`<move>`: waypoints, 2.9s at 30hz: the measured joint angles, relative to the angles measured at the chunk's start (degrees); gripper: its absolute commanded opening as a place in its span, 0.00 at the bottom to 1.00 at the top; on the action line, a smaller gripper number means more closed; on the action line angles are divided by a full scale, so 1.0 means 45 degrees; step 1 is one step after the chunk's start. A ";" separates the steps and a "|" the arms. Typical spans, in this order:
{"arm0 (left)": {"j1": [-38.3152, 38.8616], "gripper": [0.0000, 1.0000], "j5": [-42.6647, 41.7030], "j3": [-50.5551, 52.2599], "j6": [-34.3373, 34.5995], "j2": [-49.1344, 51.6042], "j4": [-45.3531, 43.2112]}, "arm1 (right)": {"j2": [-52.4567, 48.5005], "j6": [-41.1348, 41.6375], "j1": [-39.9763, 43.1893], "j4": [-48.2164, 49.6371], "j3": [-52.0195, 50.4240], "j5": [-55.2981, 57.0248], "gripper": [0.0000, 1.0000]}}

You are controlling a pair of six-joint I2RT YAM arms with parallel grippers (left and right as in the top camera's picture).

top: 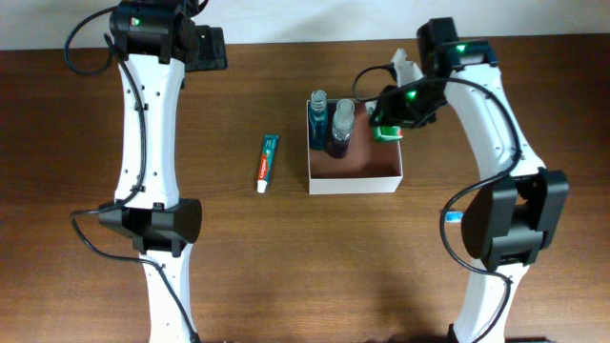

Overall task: Pack container
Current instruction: 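Lift the Dettol box and carry it left over the pink box, then lower the Dettol box into the pink box's front-right area and release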

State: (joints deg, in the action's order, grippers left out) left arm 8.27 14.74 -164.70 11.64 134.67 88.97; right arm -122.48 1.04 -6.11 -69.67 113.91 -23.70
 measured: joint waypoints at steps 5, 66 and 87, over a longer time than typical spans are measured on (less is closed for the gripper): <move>0.0000 0.99 0.0000 0.0000 0.0000 0.0000 0.0000 | 0.0000 0.0223 -0.0520 0.0627 -0.0476 0.0272 0.37; 0.0000 0.99 0.0000 0.0000 0.0000 0.0000 0.0000 | -0.0622 0.1161 -0.1331 0.2472 -0.1880 0.3643 0.55; 0.0000 0.99 0.0000 0.0000 0.0000 0.0000 0.0000 | -0.0602 0.1156 -0.1258 0.0879 -0.0457 0.3638 0.62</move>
State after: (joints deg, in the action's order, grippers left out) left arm 8.27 14.74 -164.70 11.64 134.67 88.97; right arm -125.19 6.24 -11.77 -65.71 111.85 -7.33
